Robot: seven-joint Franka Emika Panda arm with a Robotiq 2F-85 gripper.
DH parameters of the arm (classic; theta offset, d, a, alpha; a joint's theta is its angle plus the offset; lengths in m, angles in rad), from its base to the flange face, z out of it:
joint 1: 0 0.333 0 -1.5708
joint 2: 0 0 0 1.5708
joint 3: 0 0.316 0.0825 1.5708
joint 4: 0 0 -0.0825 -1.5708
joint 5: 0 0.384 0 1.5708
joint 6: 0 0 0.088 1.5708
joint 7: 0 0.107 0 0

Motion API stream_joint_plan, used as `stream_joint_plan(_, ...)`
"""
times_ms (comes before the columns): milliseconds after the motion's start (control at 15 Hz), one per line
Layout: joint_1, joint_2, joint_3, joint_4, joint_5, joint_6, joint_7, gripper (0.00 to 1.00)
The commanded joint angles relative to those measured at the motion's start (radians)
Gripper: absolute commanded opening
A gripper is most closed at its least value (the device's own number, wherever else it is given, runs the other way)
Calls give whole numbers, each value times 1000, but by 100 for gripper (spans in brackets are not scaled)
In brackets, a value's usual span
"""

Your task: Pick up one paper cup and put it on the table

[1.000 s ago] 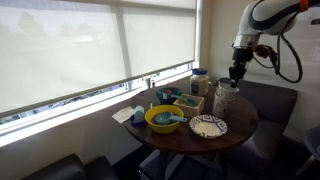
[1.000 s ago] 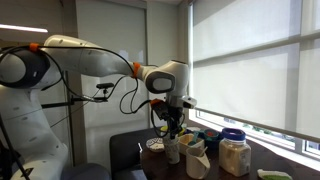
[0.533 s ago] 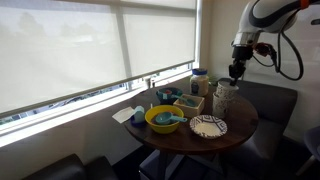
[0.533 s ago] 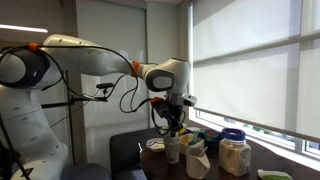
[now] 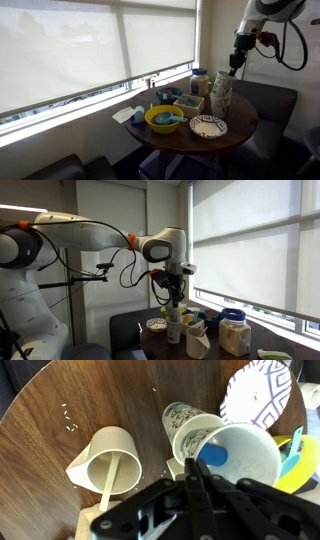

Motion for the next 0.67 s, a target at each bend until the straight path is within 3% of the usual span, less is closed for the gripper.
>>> stream_joint_plan(0,-4,-42,-9,42,7,-23,-21,1)
stream_joint_plan(333,-26,-114,-27,76,-23,-6,8,1)
stream_joint_plan(533,-55,-164,-46,36,-42,31,22,1)
stream_joint_plan(600,-42,-122,-44,74,-30,1,13,1)
